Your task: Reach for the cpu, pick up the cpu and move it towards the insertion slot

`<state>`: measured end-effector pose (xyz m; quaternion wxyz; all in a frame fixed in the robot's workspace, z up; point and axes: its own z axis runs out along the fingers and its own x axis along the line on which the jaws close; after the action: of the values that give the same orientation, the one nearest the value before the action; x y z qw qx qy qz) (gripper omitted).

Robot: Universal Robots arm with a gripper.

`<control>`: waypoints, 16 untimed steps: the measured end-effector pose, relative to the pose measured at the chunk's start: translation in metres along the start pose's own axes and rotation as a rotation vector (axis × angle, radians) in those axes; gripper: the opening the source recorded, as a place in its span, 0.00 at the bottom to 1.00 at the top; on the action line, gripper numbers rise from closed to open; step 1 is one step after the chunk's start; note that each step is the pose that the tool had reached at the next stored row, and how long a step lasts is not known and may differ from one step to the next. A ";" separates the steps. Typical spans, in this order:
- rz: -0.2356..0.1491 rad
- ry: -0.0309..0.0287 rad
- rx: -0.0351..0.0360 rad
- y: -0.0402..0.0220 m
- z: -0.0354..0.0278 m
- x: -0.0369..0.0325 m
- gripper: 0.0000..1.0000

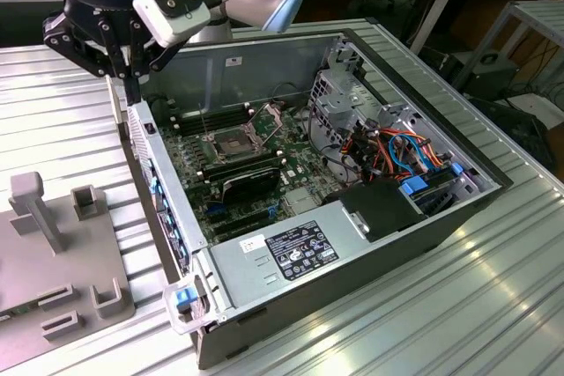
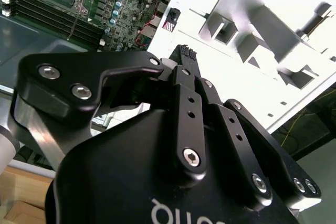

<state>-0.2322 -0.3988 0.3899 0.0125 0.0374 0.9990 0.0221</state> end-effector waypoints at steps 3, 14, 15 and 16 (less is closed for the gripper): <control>0.000 -0.0001 0.0000 -0.0003 0.0001 0.0033 0.11; 0.000 0.0000 -0.0001 -0.0009 0.0002 0.0120 0.11; 0.000 0.0000 -0.0001 -0.0010 0.0002 0.0126 0.11; 0.000 0.0000 -0.0002 -0.0010 0.0002 0.0136 0.11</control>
<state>-0.2458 -0.3988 0.3894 0.0125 0.0374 0.9990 0.0222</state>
